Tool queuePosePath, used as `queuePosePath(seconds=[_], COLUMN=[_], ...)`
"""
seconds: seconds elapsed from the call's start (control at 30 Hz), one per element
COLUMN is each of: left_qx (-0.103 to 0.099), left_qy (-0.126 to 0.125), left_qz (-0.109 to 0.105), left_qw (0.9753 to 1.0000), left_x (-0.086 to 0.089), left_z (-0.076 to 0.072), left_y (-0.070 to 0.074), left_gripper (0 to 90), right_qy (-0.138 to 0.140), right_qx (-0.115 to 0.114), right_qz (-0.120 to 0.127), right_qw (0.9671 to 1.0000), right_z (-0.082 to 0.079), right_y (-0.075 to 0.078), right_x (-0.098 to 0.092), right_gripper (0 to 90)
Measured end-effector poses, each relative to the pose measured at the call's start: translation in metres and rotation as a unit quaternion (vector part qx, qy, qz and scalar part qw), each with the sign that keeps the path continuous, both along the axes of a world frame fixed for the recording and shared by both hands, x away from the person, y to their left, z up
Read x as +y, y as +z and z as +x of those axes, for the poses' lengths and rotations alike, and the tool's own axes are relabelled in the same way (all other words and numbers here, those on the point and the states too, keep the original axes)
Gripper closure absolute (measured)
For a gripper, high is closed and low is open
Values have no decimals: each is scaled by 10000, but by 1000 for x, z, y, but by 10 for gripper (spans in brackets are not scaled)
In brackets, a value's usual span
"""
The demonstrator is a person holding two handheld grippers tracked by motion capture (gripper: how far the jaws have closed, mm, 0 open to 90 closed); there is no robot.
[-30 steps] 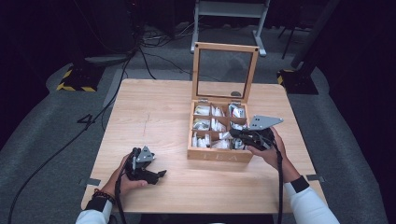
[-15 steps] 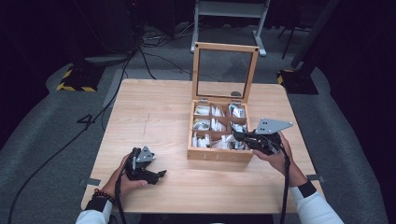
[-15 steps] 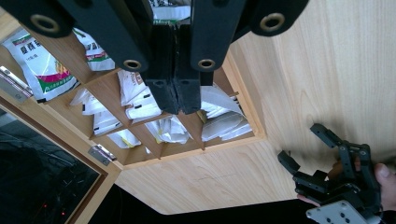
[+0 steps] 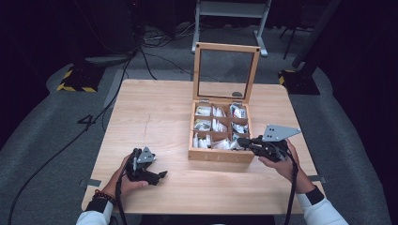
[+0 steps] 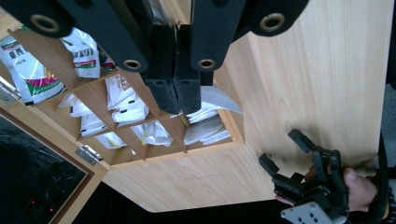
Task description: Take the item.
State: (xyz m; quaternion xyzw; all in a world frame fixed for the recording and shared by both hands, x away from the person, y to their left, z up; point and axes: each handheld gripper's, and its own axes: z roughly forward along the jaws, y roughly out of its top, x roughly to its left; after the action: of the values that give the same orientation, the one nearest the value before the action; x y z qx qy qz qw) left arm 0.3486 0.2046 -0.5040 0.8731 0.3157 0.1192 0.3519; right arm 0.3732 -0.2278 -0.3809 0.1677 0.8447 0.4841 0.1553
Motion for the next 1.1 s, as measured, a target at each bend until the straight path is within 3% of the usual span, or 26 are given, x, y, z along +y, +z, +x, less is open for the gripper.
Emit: queuePosePath(seconds=[0.8, 1.1], left_qx=[-4, 1], left_qy=[-7, -5], left_qz=[7, 10], left_qw=[10000, 10000], left_x=[0, 0], left_z=[0, 0], left_y=[0, 0], left_gripper=[151, 151], right_qy=[479, 563], right_qx=[210, 444], right_qz=[-424, -666], right_qw=[9977, 9952], right_z=[-29, -34], right_y=[-23, -44], right_x=[15, 22], right_gripper=[886, 886])
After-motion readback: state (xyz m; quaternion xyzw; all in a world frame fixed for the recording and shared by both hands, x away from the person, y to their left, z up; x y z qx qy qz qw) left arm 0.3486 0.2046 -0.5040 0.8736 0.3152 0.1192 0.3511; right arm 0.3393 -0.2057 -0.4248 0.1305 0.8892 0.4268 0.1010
